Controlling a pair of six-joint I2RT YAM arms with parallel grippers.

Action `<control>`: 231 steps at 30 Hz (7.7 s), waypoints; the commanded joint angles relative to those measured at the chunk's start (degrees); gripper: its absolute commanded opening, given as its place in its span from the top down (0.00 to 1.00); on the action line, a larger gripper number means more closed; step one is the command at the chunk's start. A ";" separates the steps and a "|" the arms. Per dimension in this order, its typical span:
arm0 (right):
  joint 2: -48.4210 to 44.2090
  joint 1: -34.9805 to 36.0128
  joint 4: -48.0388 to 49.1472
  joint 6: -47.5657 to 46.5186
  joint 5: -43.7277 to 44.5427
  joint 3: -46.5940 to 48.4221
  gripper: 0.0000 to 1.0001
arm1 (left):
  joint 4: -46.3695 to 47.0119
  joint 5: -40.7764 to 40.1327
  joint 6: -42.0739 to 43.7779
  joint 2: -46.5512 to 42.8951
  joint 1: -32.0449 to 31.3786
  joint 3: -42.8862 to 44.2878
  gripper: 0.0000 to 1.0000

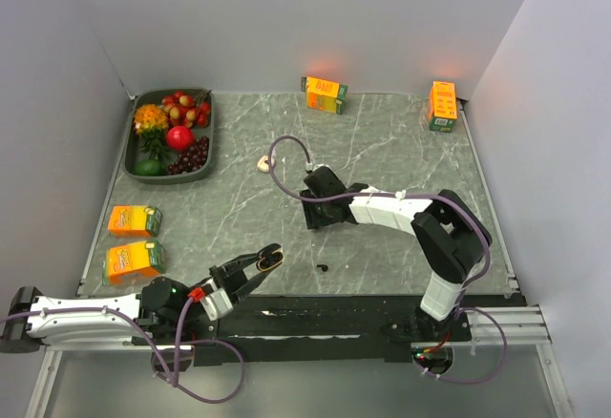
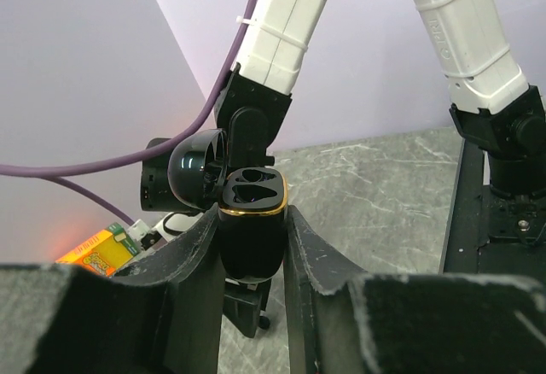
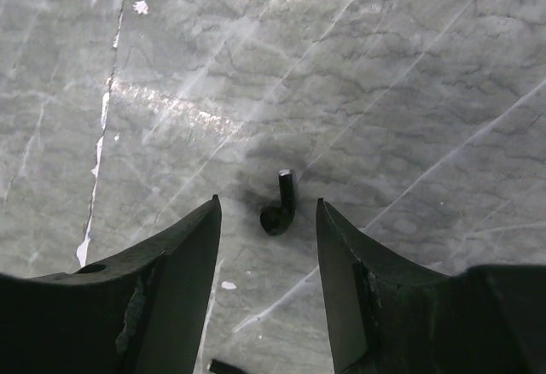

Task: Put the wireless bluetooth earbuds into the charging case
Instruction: Pick up the earbud from the center of the board.

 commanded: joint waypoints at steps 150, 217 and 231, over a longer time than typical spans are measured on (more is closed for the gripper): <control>-22.12 -15.58 1.56 19.37 -10.98 -6.00 0.01 | -5.23 -1.22 -8.16 -0.51 -2.32 5.86 0.99; -44.49 0.40 -2.08 -0.86 6.26 1.13 1.00 | 8.18 -7.11 -5.09 4.05 -2.32 4.01 0.99; -55.87 15.62 -5.05 -14.67 -11.84 6.31 1.00 | 28.07 -6.67 -7.46 19.09 -0.92 7.08 0.99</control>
